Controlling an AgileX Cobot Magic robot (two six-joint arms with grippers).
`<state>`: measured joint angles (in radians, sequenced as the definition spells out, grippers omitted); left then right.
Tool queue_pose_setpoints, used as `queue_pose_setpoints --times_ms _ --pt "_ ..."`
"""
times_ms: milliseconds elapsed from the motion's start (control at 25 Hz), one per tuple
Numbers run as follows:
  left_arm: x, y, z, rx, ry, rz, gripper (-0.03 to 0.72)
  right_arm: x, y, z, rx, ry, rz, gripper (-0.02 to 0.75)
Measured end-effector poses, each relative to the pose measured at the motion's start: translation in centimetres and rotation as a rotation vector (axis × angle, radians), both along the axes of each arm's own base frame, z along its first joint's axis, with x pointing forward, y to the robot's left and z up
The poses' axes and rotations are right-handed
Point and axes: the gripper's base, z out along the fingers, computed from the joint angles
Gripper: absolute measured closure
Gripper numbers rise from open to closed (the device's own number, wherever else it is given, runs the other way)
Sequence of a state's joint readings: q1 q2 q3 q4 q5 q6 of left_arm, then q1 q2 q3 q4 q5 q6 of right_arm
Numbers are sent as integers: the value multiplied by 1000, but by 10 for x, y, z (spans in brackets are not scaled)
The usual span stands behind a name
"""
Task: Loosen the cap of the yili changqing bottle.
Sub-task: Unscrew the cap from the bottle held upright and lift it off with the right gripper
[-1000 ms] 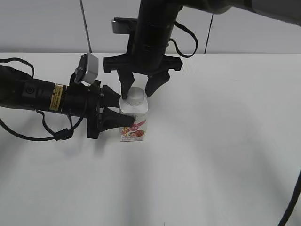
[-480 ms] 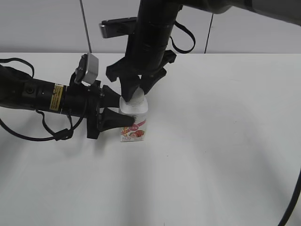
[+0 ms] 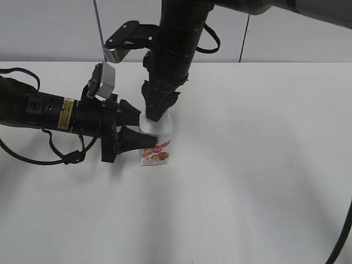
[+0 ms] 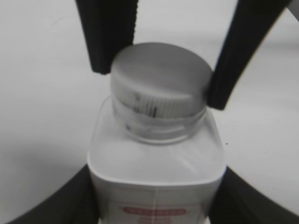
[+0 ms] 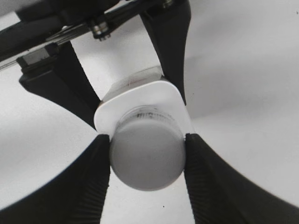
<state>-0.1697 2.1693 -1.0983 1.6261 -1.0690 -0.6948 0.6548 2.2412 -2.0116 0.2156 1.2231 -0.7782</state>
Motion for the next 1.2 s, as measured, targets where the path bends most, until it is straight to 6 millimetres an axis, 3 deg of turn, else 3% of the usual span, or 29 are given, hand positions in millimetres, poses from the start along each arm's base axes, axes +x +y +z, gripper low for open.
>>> queue_pose_setpoints --times_ms 520,720,920,1200 --pt "0 0 0 -4 1 6 291 1 1 6 11 -21 30 348" --pt "0 0 0 -3 1 4 291 1 2 8 23 -22 31 195" --pt "0 0 0 -2 0 2 291 0 1 15 33 -31 23 169" --pt "0 0 0 0 0 0 292 -5 -3 40 82 3 -203 164"
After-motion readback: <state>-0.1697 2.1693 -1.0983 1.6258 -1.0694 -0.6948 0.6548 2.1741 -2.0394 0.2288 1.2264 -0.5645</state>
